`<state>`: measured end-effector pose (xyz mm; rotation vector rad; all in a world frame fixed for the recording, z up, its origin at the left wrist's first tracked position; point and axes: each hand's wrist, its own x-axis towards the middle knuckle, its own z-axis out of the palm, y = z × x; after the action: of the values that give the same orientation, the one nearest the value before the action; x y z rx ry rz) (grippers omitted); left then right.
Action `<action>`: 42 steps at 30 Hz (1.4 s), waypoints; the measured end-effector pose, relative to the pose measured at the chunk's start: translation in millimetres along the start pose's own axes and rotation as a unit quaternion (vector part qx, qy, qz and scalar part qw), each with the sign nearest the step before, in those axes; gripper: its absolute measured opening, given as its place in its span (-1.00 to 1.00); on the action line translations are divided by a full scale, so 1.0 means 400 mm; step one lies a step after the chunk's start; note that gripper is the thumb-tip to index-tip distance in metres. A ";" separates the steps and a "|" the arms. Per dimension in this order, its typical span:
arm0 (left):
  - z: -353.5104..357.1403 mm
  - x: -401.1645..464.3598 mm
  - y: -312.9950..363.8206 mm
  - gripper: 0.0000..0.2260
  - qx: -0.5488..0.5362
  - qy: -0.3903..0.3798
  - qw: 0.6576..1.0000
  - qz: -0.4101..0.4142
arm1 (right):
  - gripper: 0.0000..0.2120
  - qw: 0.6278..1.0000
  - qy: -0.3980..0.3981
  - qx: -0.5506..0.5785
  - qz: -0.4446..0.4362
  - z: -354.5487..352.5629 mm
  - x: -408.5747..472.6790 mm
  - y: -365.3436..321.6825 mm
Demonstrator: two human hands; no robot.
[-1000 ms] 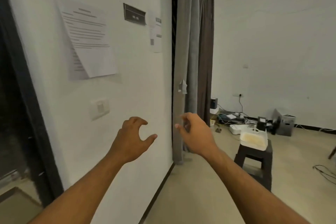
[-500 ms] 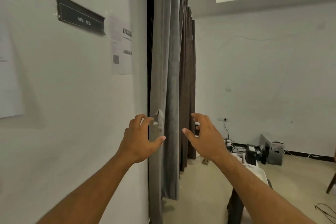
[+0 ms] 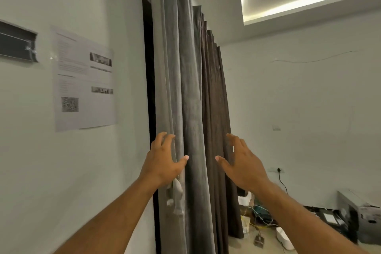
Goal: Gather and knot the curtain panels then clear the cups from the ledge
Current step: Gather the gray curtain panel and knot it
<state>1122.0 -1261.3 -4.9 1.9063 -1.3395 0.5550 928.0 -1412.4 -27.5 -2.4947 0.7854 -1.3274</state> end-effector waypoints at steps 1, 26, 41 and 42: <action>0.025 0.049 -0.006 -0.28 0.002 0.009 1.000 -0.003 | -0.23 1.000 -0.001 0.005 -0.006 0.016 0.057 0.026; 0.010 0.985 -0.126 -0.17 0.071 0.275 0.959 0.008 | -0.02 0.957 0.111 0.263 -0.042 0.338 1.211 0.049; -0.030 1.090 -0.139 -0.41 -0.049 0.322 0.945 0.035 | -0.57 0.860 0.005 0.371 -0.351 0.345 1.328 -0.278; -0.035 1.089 -0.125 -0.43 -0.061 0.341 0.937 0.038 | -0.61 0.844 0.025 0.379 -0.380 0.339 1.319 -0.297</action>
<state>1328.0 -1508.9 293.0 1.3674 -0.9564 1.0314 1320.2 -1608.8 317.0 -2.1006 -0.7274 -1.4887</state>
